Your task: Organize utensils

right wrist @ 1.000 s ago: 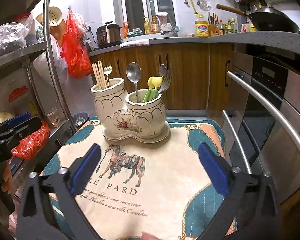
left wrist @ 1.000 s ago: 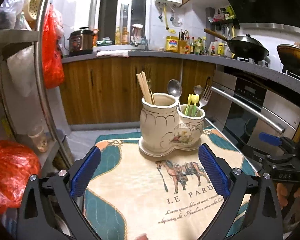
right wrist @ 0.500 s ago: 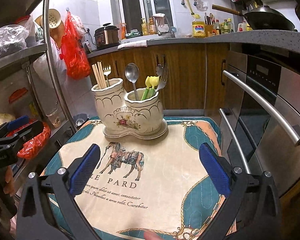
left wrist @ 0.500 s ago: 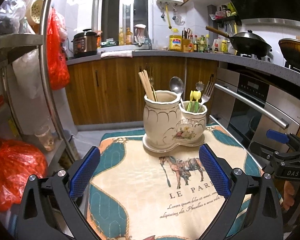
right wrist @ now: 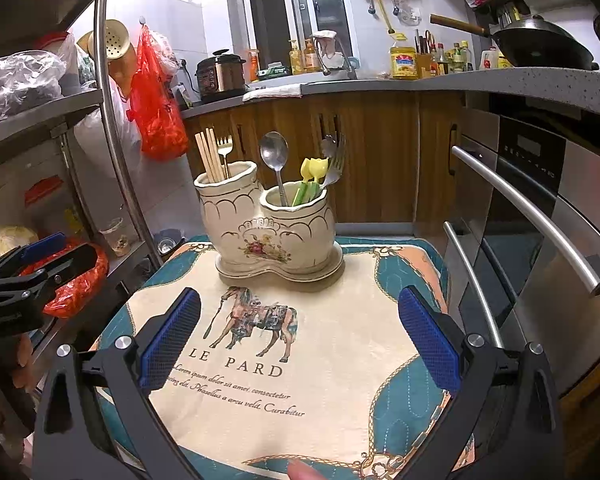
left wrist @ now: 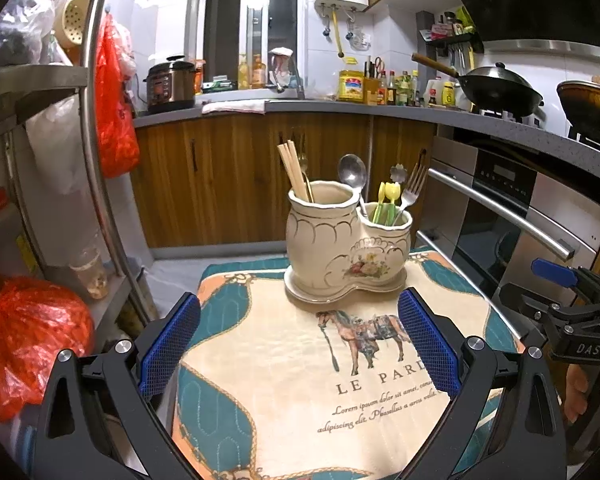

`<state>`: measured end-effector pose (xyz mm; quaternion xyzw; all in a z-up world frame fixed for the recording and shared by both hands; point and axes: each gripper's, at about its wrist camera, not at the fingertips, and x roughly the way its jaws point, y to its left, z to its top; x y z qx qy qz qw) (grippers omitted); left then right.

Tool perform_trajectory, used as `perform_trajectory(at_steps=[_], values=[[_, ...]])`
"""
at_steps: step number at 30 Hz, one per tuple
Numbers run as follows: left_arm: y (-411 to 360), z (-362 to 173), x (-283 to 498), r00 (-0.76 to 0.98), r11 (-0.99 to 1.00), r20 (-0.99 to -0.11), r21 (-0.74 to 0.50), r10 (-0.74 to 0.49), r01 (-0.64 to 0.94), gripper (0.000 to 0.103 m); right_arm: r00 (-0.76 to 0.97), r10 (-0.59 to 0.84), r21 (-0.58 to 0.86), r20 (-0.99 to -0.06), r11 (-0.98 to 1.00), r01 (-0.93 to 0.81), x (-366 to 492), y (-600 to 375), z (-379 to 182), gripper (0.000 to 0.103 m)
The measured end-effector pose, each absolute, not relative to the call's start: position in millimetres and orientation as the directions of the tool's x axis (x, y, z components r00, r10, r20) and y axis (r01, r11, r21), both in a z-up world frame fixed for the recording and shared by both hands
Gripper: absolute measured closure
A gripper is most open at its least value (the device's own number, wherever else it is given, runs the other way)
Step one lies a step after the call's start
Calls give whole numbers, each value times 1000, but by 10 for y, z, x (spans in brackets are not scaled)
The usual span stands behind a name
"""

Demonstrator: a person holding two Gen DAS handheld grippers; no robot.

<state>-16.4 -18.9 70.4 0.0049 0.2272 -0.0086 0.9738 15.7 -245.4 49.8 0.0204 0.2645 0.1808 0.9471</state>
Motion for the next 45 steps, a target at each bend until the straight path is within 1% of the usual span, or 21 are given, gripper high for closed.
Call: perform_trajectory(at_steps=[32,45], values=[[-150,664,-200,891,1000,-455,8,-10,16,5,775,381,142,-504,922,-361,56,-2378,476,5],[-149,671,-219,899,1000,-438,14,-1,8,5,778,380,149,-501,923,-355,82,-2388,477,5]])
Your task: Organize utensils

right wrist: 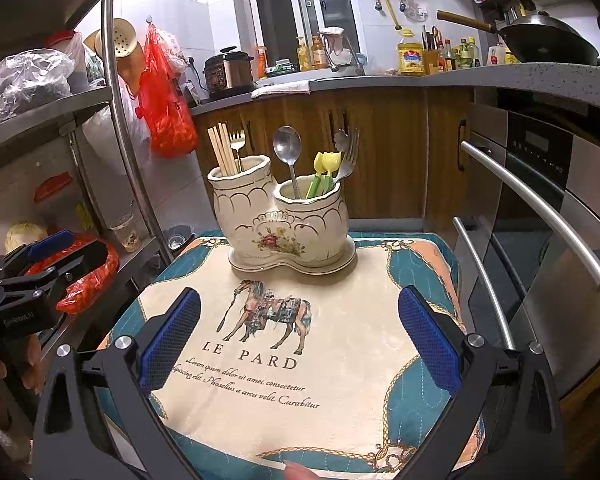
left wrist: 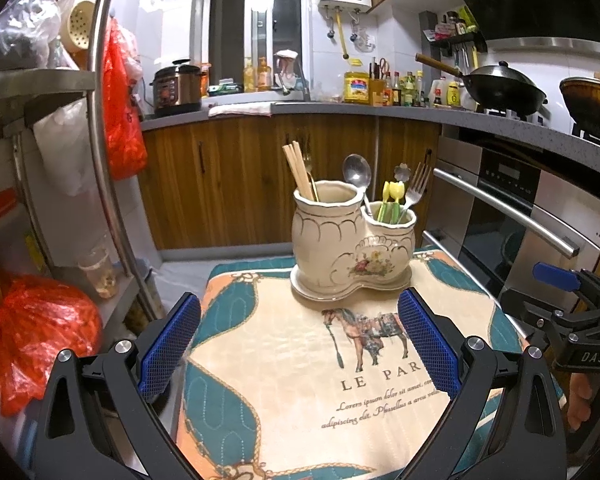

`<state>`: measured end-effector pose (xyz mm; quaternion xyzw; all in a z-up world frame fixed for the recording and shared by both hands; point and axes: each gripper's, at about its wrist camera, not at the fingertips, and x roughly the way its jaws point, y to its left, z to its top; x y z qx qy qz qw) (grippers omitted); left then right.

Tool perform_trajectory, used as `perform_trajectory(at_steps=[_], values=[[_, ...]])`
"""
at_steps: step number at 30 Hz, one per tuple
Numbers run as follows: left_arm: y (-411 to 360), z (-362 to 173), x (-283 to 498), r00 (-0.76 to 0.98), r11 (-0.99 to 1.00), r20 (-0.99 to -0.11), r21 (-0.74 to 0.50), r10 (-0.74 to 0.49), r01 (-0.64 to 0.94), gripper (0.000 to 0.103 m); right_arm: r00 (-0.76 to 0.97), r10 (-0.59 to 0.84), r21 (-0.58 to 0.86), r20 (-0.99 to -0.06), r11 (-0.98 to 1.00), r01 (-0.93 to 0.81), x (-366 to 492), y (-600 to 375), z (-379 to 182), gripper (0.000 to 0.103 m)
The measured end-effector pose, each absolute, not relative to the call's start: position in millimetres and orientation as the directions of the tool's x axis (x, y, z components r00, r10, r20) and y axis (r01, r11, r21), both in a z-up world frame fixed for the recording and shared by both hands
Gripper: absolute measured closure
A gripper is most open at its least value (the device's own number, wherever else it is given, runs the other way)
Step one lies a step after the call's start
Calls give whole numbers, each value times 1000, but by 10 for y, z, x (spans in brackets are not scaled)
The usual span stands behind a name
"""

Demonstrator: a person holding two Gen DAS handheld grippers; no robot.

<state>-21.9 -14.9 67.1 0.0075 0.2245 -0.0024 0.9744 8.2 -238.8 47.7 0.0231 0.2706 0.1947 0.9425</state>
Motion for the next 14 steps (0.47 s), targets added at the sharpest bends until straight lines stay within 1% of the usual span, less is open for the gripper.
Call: perform_trajectory(at_steps=[6,14], values=[[-187,654,-186,895,999,-445,33,-8,26,5,777,377,149,-505,924,-352,97,-2393,474,5],[-140,627,-133,881,1000,-472,8,-14,20,5,772,373,147,-515,925,-350,119,-2384,440,5]])
